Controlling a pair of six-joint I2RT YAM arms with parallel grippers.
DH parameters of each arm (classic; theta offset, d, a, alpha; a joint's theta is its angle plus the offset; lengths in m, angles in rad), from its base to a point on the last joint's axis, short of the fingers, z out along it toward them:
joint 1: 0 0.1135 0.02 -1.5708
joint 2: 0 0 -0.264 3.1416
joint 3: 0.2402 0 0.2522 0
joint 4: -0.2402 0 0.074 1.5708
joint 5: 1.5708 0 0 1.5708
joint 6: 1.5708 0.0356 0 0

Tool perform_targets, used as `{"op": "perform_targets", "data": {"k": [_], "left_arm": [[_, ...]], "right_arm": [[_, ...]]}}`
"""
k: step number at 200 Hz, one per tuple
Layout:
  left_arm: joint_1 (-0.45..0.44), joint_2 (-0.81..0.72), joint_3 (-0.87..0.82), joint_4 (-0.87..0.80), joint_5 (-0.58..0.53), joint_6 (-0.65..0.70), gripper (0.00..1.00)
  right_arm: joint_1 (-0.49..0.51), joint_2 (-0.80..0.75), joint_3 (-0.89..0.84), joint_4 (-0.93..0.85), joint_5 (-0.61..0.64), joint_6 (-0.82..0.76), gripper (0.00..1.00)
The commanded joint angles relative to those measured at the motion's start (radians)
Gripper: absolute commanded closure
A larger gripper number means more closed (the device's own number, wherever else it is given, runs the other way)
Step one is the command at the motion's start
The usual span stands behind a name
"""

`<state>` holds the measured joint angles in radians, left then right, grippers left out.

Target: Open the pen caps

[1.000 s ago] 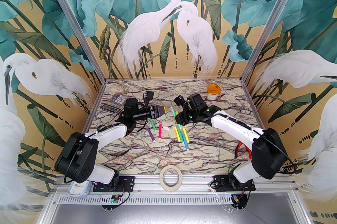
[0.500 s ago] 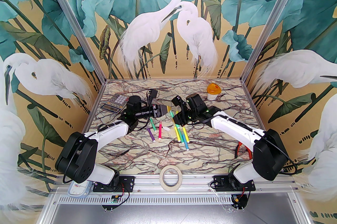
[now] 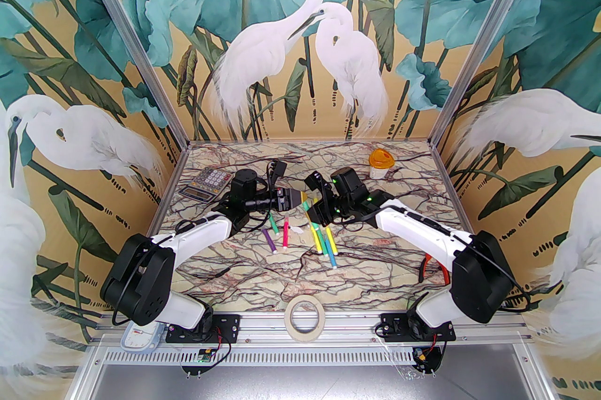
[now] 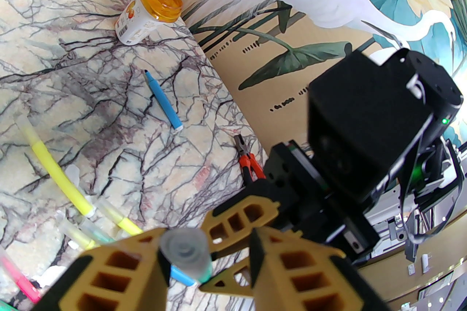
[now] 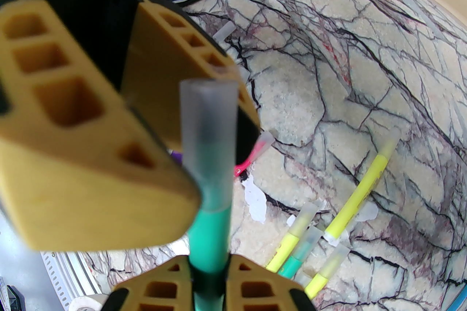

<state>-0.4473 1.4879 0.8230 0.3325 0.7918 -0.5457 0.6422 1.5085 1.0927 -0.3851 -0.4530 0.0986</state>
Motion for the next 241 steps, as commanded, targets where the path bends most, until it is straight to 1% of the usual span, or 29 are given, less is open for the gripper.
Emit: {"op": "perform_targets", "data": {"k": [1, 71, 82, 92, 105, 117, 124, 131, 154, 197, 215, 241], "left_arm": [[-0.011, 0.017, 0.029, -0.024, 0.006, 0.021, 0.64], [-0.014, 0.020, 0.041, -0.039, -0.002, 0.015, 0.82], [-0.014, 0.021, 0.042, -0.041, -0.004, 0.014, 0.83], [-0.013, 0.021, 0.042, -0.040, -0.005, 0.012, 0.85], [-0.013, 0.020, 0.043, -0.039, -0.005, 0.010, 0.87], [-0.014, 0.020, 0.045, -0.038, -0.005, 0.006, 0.89], [-0.014, 0.021, 0.045, -0.036, -0.004, 0.002, 0.90], [-0.014, 0.020, 0.045, -0.034, -0.001, 0.000, 0.91], [-0.015, 0.016, 0.045, -0.022, 0.008, -0.012, 0.94], [-0.016, 0.010, 0.044, -0.010, 0.020, -0.025, 0.97], [-0.015, 0.009, 0.043, -0.014, 0.020, -0.024, 0.97], [-0.016, 0.003, 0.043, -0.028, 0.001, -0.014, 0.98]], "right_arm": [[0.005, -0.027, 0.000, 0.021, -0.013, -0.023, 1.00], [0.006, -0.026, -0.013, 0.035, -0.007, -0.031, 1.00], [0.006, -0.025, -0.016, 0.038, -0.003, -0.032, 0.99], [0.006, -0.025, -0.020, 0.042, 0.001, -0.033, 0.95], [0.006, -0.027, -0.027, 0.050, 0.008, -0.032, 0.88], [0.005, -0.028, -0.035, 0.059, 0.013, -0.031, 0.80], [0.005, -0.028, -0.040, 0.068, 0.013, -0.028, 0.73], [0.005, -0.030, -0.045, 0.077, 0.014, -0.027, 0.69], [0.005, -0.027, -0.062, 0.114, 0.014, -0.016, 0.64], [0.005, -0.001, -0.069, 0.161, 0.005, 0.003, 0.63], [0.005, 0.001, -0.073, 0.174, -0.005, 0.008, 0.68], [0.005, -0.002, -0.077, 0.175, -0.007, 0.008, 0.79]]}}
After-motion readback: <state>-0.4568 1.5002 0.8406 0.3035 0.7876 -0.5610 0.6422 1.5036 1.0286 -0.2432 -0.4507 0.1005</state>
